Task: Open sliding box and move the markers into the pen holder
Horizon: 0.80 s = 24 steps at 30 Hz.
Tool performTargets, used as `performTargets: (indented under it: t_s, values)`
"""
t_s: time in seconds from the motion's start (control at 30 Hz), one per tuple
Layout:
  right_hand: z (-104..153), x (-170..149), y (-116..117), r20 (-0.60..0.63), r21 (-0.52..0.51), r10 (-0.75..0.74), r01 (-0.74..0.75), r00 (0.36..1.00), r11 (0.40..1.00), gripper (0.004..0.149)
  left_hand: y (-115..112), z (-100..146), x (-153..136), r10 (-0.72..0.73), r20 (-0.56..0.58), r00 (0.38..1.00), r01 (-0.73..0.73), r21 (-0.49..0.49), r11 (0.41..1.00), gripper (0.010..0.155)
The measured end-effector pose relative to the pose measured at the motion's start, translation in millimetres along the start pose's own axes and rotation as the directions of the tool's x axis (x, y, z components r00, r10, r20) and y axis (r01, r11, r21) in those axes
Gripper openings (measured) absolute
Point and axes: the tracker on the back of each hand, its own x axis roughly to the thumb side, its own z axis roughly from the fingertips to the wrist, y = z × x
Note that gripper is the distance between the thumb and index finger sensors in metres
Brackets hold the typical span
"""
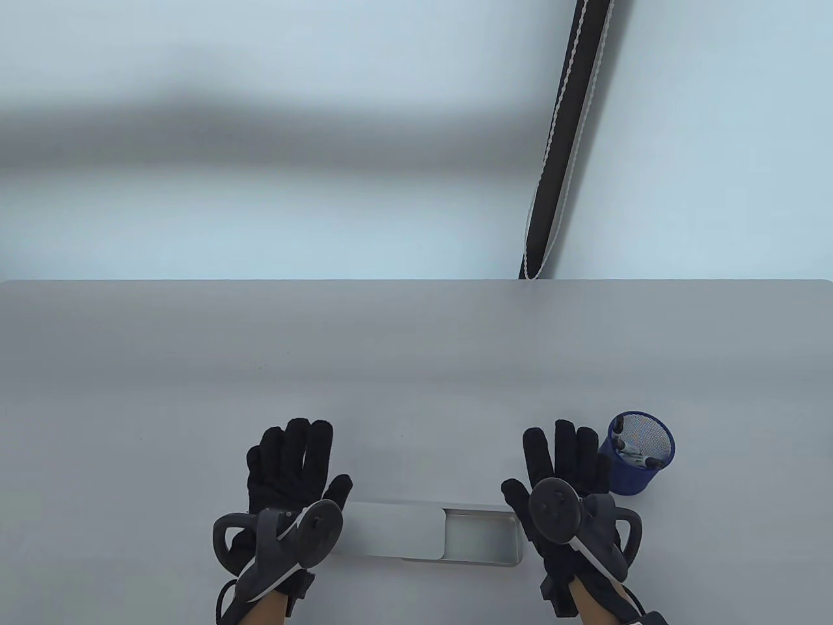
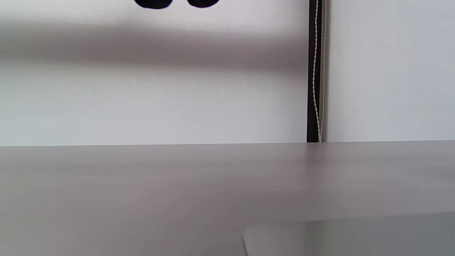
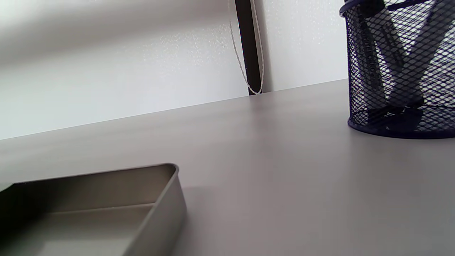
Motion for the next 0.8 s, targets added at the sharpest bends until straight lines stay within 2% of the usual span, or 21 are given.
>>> performTargets:
  t_s: [0.1, 0.2, 0.3, 0.8]
  values:
    - [-1, -1, 0, 0.004, -0.022, 0.016, -0.016, 1.0, 1.0, 0.075, -4, -1, -8, -0.005, -0.031, 1.0, 0.004, -0.025, 1.0, 0.081]
    - [-3, -3, 2, 0.002, -0.019, 0.021, -0.021, 1.0, 1.0, 0.075, -17, -2, -18, -0.017, -0.058, 0.998, 0.011, -0.116, 0.993, 0.084]
    - [-3, -5, 3, -0.003, -0.022, 0.009, -0.009, 1.0, 1.0, 0.075, -26, -4, -22, -0.039, -0.061, 0.997, 0.028, -0.166, 0.986, 0.086]
    - [-4, -8, 0, -0.014, -0.059, 0.006, -0.007, 1.0, 0.998, 0.074, -33, -5, -13, -0.06, -0.013, 0.998, 0.056, -0.187, 0.981, 0.089]
